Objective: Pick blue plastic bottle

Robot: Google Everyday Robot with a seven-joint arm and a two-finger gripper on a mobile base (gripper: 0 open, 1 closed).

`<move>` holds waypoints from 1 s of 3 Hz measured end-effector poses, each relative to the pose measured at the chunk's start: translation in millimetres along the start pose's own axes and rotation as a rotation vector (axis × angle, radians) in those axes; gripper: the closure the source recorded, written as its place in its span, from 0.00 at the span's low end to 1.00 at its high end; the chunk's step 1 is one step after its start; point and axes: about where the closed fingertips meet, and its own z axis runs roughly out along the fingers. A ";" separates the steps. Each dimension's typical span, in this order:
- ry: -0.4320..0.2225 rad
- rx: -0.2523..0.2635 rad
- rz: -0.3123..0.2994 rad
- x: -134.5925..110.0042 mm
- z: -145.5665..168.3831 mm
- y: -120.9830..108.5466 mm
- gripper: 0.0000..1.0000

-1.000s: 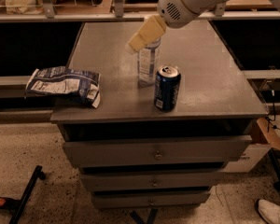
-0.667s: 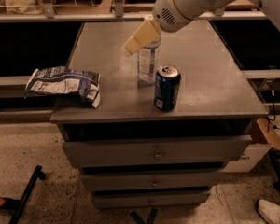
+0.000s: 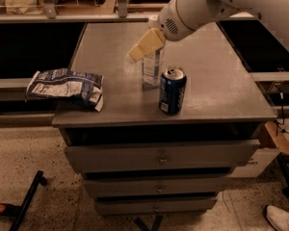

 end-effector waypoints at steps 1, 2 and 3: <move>-0.009 -0.020 0.045 8.4 7.8 -3.8 0.18; -0.015 -0.045 0.069 10.0 12.4 -4.5 0.41; -0.018 -0.059 0.080 6.2 10.2 -5.8 0.64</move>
Offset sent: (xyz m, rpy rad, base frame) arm 0.0094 -0.0041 -0.0174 0.0868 0.0872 -0.0155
